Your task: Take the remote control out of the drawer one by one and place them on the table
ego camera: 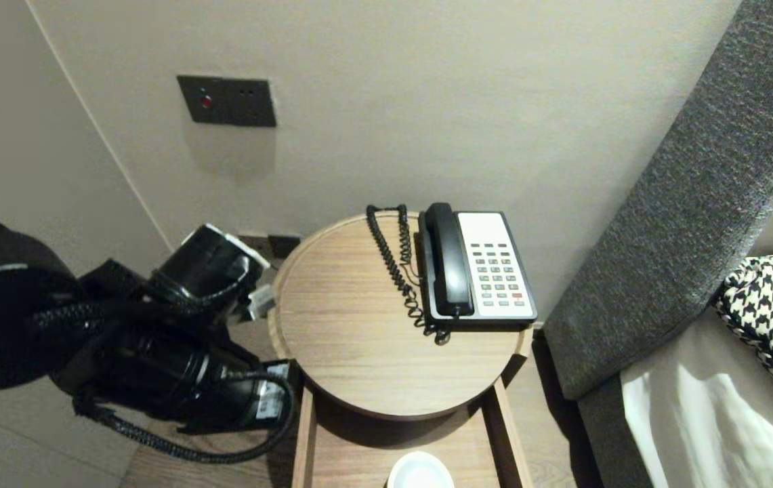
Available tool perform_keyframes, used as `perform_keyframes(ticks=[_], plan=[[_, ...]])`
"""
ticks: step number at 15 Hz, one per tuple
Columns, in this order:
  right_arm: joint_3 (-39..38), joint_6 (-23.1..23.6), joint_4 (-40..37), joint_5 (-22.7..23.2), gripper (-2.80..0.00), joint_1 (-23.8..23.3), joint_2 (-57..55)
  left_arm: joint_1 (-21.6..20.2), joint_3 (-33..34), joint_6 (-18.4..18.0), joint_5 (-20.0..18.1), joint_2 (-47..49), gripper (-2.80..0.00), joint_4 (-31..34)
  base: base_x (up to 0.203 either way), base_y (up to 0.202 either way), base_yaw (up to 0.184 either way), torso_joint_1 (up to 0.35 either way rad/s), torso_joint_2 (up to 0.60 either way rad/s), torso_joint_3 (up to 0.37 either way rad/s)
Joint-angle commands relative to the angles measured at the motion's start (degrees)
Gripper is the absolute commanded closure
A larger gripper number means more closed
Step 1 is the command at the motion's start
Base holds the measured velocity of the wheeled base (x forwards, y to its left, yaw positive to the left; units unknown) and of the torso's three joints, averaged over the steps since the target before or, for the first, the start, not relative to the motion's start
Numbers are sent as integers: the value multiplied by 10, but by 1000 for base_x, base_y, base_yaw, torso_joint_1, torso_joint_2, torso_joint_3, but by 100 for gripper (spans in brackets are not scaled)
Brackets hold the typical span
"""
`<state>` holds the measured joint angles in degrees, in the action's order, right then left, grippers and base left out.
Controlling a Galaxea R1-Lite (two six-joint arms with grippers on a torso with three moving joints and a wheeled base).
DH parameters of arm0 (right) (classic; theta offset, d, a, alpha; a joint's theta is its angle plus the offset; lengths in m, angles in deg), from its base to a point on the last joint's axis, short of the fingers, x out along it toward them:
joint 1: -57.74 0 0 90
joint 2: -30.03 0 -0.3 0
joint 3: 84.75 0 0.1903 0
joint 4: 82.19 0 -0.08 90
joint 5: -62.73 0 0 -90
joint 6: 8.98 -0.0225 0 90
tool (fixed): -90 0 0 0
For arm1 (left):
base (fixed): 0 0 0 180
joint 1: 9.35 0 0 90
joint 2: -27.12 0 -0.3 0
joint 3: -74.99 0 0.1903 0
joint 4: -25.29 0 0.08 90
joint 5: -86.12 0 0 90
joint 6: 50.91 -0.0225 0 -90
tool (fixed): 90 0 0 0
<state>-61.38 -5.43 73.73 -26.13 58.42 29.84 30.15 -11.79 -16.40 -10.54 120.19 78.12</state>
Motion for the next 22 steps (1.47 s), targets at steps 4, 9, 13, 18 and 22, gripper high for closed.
perform_keyframes(ticks=[4,9,13,18,22], plan=[[0,1,0,0,0,0,-1,12,-266,53,59,111,0,235,0,0,0,0,0,0],[0,1,0,0,0,0,-1,82,-396,83,62,210,0,307,0,0,0,0,0,0],[0,1,-1,0,0,0,-1,128,-436,121,55,286,0,316,0,0,0,0,0,0],[0,1,0,0,0,0,-1,159,-470,176,56,372,0,318,0,0,0,0,0,0],[0,1,0,0,0,0,-1,181,-473,177,62,370,0,322,0,0,0,0,0,0]])
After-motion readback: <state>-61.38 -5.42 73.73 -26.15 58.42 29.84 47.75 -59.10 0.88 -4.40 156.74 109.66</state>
